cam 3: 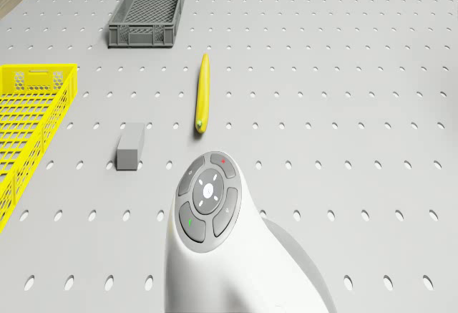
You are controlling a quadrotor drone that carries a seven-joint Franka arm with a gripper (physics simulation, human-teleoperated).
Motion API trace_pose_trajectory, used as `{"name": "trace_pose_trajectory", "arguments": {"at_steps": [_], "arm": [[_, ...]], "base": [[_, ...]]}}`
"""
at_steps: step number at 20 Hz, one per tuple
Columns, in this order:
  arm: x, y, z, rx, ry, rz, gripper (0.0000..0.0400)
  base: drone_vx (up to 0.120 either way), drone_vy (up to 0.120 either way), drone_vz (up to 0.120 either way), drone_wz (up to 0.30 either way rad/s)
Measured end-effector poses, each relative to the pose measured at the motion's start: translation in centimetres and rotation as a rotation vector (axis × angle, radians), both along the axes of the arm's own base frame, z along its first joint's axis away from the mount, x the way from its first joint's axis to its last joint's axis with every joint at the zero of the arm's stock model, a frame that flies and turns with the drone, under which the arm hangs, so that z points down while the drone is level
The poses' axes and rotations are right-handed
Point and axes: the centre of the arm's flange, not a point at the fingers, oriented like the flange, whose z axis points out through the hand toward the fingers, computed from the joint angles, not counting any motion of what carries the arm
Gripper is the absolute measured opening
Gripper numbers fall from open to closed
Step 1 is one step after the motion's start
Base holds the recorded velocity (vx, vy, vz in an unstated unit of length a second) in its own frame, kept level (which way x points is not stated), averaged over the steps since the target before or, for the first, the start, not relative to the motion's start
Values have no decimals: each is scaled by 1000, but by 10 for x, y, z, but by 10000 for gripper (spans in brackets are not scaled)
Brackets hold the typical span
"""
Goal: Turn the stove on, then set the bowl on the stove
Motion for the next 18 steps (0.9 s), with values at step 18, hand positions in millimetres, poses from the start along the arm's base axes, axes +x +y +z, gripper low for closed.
{"name": "trace_pose_trajectory", "arguments": {"at_steps": [18], "arm": [[0, 0, 0, 0, 0, 0, 102]], "base": [[-120, -24, -16, 0]]}}
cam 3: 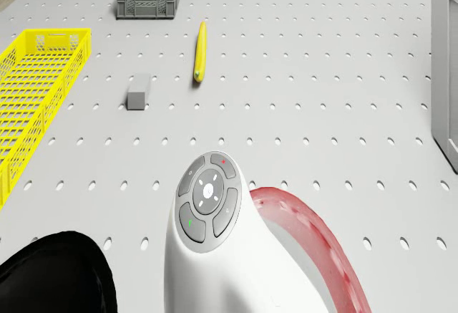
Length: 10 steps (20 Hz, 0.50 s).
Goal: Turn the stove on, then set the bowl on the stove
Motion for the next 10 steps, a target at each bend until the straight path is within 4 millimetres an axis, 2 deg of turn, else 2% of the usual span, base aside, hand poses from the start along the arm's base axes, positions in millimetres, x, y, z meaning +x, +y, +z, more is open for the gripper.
{"name": "trace_pose_trajectory", "arguments": {"at_steps": [10], "arm": [[0, 0, 0, 0, 0, 0, 102]], "base": [[-120, 0, 0, 0]]}}
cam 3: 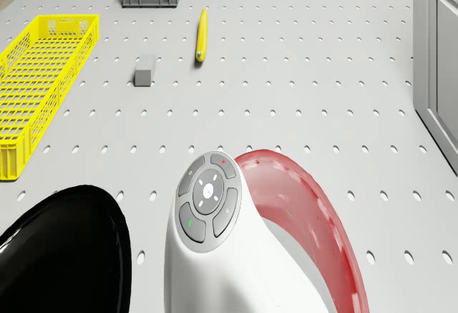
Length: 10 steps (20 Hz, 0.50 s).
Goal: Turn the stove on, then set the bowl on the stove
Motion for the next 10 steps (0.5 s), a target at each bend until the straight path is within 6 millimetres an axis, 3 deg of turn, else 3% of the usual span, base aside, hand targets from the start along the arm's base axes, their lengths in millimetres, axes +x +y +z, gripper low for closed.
{"name": "trace_pose_trajectory", "arguments": {"at_steps": [2, 5, 7, 10], "arm": [[0, 0, 0, 0, 0, 0, 102], [0, 0, 0, 0, 0, 0, 102], [0, 0, 0, 0, 0, 0, 102], [0, 0, 0, 0, 0, 0, 102]], "base": [[-120, 0, 0, 0], [-120, 0, -107, 0], [-120, 0, 0, 0], [-120, 0, -120, 0]]}}
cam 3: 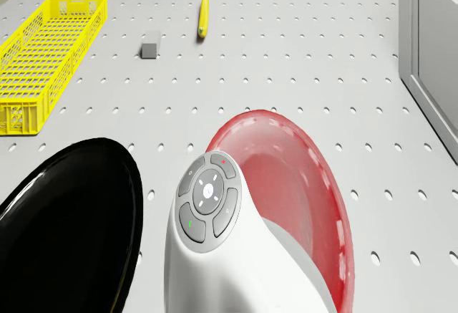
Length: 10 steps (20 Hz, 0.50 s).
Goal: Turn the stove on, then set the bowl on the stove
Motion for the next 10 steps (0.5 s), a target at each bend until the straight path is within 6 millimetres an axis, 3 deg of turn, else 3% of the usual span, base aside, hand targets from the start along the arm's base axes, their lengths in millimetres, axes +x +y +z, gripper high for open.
{"name": "trace_pose_trajectory", "arguments": {"at_steps": [10], "arm": [[0, 0, 0, 0, 0, 0, 102]], "base": [[-120, 0, -4, 0]]}}
